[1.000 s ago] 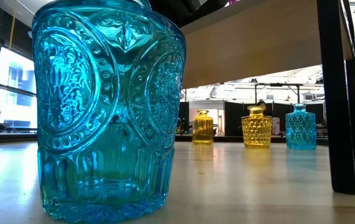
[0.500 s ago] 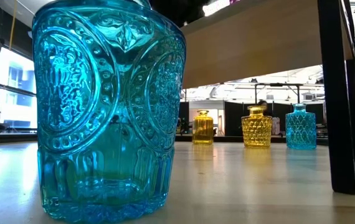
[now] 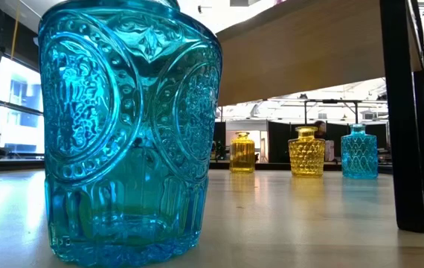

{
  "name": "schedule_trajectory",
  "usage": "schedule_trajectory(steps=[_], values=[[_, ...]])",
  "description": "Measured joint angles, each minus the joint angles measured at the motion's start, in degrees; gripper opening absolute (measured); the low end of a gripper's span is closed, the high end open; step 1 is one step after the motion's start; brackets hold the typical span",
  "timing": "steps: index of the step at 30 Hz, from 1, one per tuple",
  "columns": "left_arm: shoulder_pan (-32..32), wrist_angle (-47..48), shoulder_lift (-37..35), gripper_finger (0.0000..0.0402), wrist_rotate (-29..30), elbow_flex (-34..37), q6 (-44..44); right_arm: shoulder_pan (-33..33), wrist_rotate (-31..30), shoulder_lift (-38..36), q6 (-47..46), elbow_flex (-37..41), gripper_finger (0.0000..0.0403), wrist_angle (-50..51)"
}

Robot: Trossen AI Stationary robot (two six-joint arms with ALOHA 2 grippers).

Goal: Sort vases onto shelf
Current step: Put the top right yellow flower vase on the shelf

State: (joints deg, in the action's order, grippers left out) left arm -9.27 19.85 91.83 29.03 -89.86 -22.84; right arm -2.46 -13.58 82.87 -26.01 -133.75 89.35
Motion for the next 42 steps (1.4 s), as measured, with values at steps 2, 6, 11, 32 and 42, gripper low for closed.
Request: schedule_trajectory(steps=[2, 6, 11, 32, 42], values=[[0.68, -0.88, -1.74, 0.0, -0.01, -2.1, 2.26, 0.0, -1.17, -0.02, 1.34, 0.0, 0.0032, 0.03], [2.64, 1.0, -6.44, 0.0, 0.87, -4.29, 6.6, 0.0, -3.78, 0.0, 4.54, 0.0, 0.0032, 0.0], [4.66, 5.31, -15.26, 0.0, 5.6, -4.52, 13.33, -0.02, -7.28, 0.12, 9.04, 0.0, 0.0032, 0.14], [12.2, 27.28, -34.86, 0.0001, 11.88, -4.49, 15.67, -28.06, 21.11, 19.18, 22.14, 0.02, 0.0032, -7.84], [14.73, 39.15, -35.98, 0.0, 11.95, -4.46, 14.55, -37.95, 16.07, 19.45, 22.93, 1.44, 0.0032, 0.17]])
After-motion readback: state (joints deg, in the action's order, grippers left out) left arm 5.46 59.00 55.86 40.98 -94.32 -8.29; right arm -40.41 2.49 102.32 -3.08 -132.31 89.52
